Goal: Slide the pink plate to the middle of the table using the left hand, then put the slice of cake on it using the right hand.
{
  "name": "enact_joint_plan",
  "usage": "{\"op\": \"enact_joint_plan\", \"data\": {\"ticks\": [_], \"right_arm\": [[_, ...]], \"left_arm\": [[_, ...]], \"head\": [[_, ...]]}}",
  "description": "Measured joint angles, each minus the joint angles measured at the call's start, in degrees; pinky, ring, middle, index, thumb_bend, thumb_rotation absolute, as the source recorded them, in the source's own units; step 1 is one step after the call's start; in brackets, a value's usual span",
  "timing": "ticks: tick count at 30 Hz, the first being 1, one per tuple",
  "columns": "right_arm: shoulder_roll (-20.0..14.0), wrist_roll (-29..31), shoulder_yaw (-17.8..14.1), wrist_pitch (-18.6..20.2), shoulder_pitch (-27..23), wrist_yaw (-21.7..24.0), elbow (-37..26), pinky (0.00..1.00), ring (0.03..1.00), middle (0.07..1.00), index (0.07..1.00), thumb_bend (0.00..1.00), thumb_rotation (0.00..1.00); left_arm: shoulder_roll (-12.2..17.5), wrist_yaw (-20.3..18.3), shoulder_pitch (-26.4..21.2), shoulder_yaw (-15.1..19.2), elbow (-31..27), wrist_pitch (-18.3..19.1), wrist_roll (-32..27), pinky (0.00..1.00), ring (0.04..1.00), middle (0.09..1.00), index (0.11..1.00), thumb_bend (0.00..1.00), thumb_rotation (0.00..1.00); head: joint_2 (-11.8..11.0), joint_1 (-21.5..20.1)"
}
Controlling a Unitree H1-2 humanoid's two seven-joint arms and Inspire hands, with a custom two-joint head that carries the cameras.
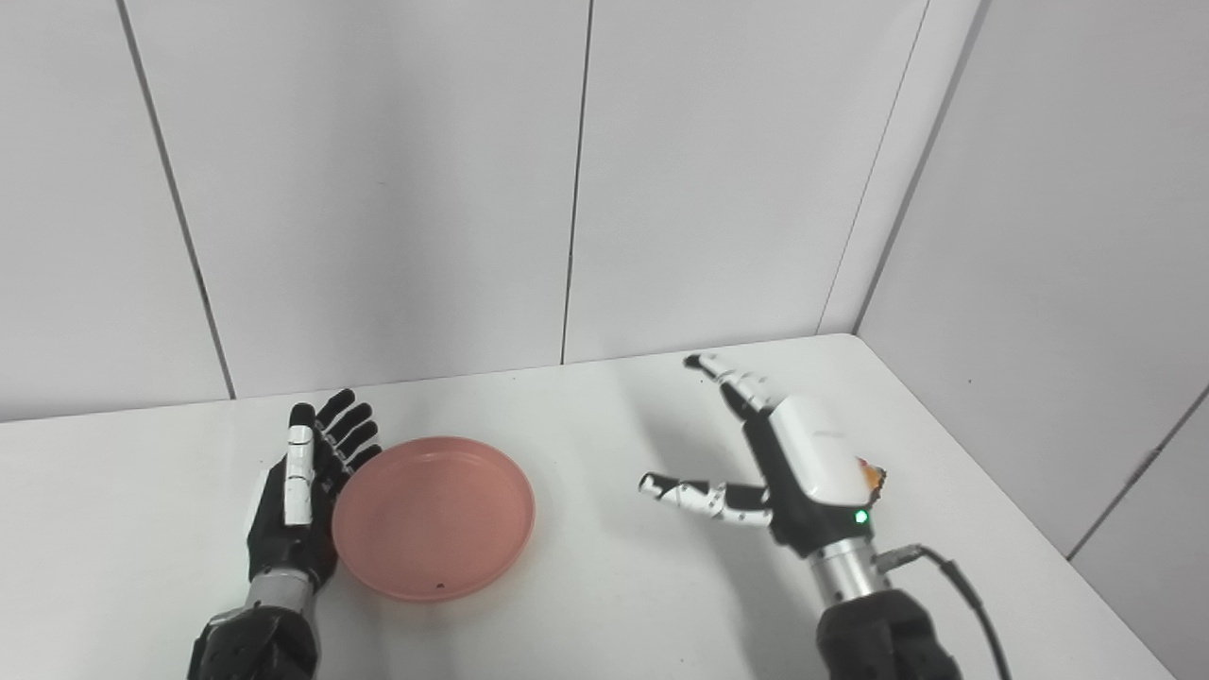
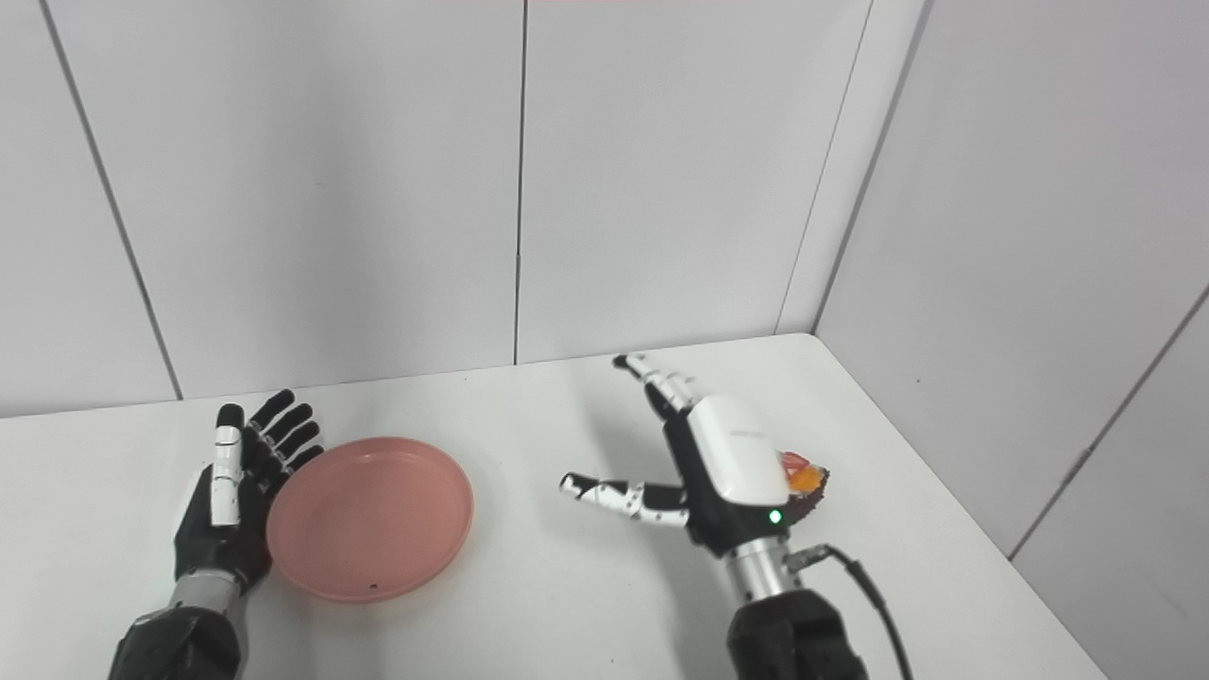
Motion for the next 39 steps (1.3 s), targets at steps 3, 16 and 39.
{"op": "enact_joint_plan", "data": {"ticks": [3,16,39], "right_arm": [[-1.85,-0.03,-2.11,0.52,-0.58,0.35,-0.39,0.69,0.807,0.835,0.811,0.76,0.65],[-9.13,-4.45,-6.80,3.90,-0.81,3.01,1.86,0.72,0.838,0.846,0.805,0.82,0.59],[-13.06,-2.78,-4.53,13.60,-0.92,12.49,19.19,0.68,0.802,0.832,0.826,0.97,0.60]], "left_arm": [[-0.27,0.07,-0.16,0.04,0.34,-0.33,0.00,0.81,0.841,0.829,0.794,0.69,0.92],[-0.38,0.16,-0.27,0.04,0.46,-0.36,-0.03,0.81,0.844,0.827,0.791,0.68,0.92],[0.00,-0.28,-0.56,-0.28,1.39,-0.85,0.21,0.78,0.833,0.820,0.778,0.70,0.91]], "head": [[-0.18,0.26],[0.09,0.18],[0.53,0.44]]}}
